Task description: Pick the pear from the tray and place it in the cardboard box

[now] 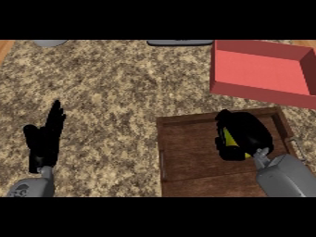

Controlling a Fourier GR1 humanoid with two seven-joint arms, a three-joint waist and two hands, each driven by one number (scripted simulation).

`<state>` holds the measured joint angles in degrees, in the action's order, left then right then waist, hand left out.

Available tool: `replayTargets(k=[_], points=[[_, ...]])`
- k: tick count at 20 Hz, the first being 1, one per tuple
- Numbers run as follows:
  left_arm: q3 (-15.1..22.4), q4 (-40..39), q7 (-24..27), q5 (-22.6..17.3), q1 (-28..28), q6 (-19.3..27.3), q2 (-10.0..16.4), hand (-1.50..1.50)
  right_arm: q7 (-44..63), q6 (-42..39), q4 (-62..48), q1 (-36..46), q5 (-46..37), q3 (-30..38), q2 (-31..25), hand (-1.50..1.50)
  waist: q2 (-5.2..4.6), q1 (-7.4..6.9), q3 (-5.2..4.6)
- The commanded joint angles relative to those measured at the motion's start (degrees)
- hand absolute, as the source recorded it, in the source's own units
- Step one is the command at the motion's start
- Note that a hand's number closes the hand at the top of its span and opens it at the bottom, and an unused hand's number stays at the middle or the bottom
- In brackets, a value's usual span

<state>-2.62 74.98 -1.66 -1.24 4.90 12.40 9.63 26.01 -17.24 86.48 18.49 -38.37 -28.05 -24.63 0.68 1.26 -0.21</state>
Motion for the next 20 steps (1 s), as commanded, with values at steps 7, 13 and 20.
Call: replayTargets(k=[7, 13, 20], points=[[-0.9, 2.8, -1.5, -0.7, -1.4, -1.4, 1.4, 0.0, -11.3, 5.1, 28.2, -13.6, -2.2, 3.1, -13.7, 1.5, -0.31, -0.1, 0.2], [0.4, 5.4, 1.6, 0.0, -6.4, -1.6, 0.1, 0.0, -5.3, 2.2, 41.5, -15.1, 6.9, 15.5, -13.7, 1.5, -0.27, -0.68, 0.18], [1.1, 3.4, -5.1, 2.5, 1.4, 1.3, -0.9, 0.0, -3.5, -4.3, 41.4, -10.0, 15.4, 31.1, -15.6, 1.5, -0.64, -1.19, 0.21]])
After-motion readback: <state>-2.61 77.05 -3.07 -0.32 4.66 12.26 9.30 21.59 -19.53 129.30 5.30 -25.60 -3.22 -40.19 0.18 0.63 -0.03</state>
